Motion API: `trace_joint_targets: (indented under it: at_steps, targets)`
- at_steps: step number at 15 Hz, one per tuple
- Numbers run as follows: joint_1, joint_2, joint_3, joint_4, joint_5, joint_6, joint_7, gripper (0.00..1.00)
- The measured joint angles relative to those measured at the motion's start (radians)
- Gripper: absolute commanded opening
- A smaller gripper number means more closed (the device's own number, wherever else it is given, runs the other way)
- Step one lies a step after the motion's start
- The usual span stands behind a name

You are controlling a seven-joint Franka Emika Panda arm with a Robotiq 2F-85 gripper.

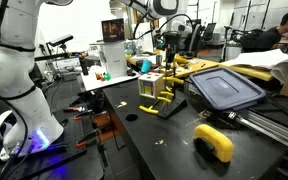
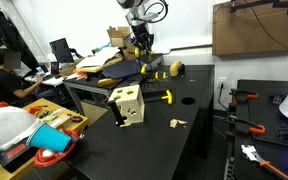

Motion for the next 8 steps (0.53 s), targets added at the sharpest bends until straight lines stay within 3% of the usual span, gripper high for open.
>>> trace_joint_targets:
  at_steps: [8]
  targets:
    - [0.002,0.0,-0.011,0.006,-0.026,0.0,0.004,0.04]
